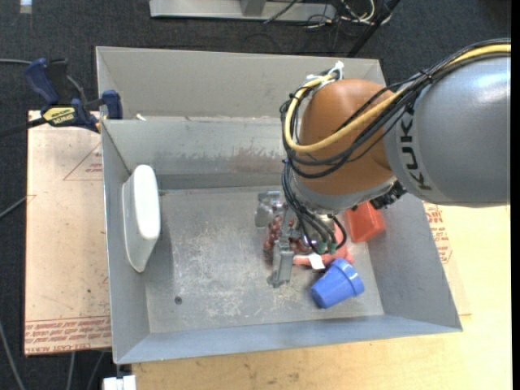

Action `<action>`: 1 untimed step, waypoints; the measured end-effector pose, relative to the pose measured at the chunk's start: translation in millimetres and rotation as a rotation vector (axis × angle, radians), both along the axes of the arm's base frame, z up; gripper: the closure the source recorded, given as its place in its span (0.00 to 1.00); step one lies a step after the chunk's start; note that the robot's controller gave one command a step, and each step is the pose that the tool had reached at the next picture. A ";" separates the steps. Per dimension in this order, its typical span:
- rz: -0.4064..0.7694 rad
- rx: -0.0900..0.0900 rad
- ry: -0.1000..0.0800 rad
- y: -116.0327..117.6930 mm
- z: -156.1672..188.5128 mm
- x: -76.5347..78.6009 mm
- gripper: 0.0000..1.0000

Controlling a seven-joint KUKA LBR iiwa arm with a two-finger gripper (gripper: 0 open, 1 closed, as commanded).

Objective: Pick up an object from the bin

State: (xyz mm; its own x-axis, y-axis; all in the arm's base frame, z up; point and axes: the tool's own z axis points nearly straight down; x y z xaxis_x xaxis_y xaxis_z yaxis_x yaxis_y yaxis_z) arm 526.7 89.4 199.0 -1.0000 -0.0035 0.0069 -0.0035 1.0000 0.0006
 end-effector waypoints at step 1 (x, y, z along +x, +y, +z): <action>-0.001 0.000 -0.001 -0.1 1.5 -0.2 0.00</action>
Offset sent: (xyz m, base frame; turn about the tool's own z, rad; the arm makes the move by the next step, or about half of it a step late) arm 0.0250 -0.0074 0.0534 -0.1935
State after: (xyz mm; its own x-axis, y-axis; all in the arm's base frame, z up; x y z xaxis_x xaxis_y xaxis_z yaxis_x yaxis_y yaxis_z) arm 526.5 89.3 200.5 -1.0000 -0.0028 0.0059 -0.0028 1.0000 0.0008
